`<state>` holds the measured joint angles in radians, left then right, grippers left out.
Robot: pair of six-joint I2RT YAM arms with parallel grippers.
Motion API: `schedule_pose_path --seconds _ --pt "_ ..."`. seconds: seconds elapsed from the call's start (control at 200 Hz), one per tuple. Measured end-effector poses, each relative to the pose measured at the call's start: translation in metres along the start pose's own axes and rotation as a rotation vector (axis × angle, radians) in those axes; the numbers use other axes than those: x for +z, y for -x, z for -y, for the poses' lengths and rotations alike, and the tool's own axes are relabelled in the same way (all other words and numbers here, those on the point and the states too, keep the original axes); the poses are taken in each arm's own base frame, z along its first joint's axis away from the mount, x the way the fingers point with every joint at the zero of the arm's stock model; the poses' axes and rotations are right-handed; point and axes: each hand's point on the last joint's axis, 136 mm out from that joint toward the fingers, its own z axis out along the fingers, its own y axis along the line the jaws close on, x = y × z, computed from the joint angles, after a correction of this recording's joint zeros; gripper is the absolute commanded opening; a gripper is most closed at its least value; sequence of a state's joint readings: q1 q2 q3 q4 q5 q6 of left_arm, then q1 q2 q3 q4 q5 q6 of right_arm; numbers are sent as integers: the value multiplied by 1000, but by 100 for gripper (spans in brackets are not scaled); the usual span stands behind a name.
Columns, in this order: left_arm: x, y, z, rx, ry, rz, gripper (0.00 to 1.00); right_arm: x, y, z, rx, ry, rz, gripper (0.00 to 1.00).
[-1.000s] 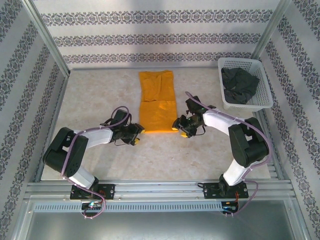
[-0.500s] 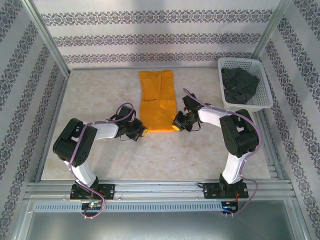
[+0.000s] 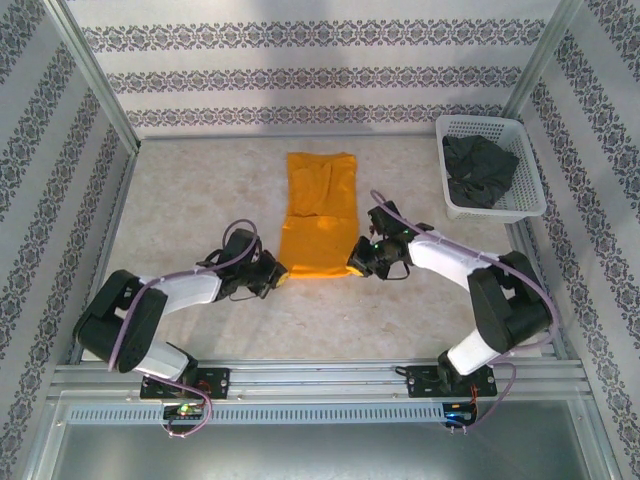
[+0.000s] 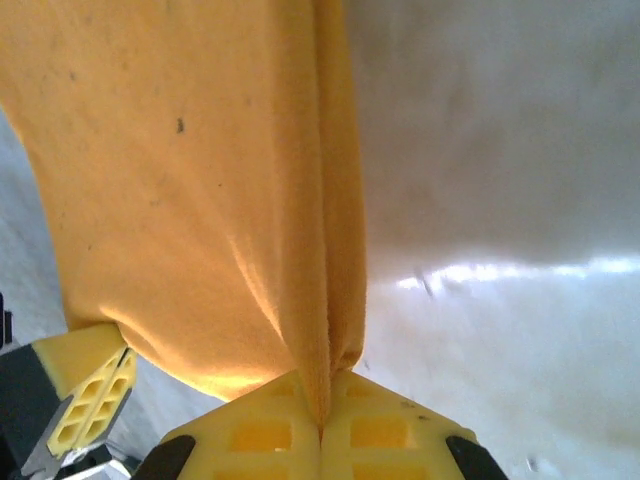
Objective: Fold and stack the t-shirts
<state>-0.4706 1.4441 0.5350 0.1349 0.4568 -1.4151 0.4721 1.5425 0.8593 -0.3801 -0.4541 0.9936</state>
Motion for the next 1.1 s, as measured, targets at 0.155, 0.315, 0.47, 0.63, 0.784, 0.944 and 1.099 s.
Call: schedule_pose_path --seconds 0.155,0.315,0.47,0.63,0.784,0.944,1.099 --pt "-30 -30 19 90 -66 -14 0 -19 -39 9 -32 -17 -14 0" --pt "-84 -46 77 200 -239 41 0 -59 -48 -2 -16 37 59 0" --pt "-117 -45 119 245 -316 107 0 -94 -41 -32 -2 79 126 0" --pt "-116 -29 152 246 -318 158 0 -113 -12 -59 34 83 178 0" --pt "-84 22 168 184 -260 204 0 -102 38 -75 110 59 198 0" --pt "-38 87 182 121 -202 214 0 -71 105 -85 189 34 191 1" --pt "15 142 188 92 -158 196 36 -35 176 -87 220 8 191 41"
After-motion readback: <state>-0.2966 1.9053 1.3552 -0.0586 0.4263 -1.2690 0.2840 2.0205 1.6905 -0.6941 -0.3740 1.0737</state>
